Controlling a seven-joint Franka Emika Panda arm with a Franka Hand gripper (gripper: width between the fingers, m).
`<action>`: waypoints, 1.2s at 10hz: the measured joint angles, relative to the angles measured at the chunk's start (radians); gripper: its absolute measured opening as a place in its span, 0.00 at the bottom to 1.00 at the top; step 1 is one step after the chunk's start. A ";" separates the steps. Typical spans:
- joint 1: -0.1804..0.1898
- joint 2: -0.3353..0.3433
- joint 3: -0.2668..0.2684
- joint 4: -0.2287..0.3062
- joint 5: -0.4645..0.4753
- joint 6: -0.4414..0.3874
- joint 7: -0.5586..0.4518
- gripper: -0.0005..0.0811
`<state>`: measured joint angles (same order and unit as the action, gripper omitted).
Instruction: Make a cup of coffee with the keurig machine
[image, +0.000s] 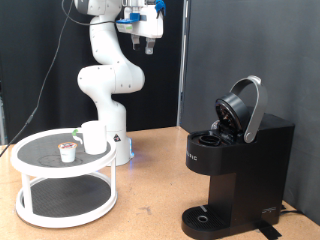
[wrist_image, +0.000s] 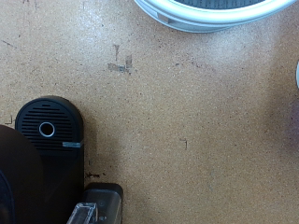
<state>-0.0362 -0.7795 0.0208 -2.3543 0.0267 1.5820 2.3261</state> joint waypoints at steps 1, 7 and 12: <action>-0.001 0.000 -0.002 0.000 0.000 0.000 -0.002 0.91; -0.056 0.016 -0.151 0.010 -0.069 0.002 -0.143 0.91; -0.082 0.036 -0.184 0.015 -0.091 0.008 -0.171 0.91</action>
<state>-0.1181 -0.7440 -0.1635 -2.3392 -0.0642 1.5901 2.1546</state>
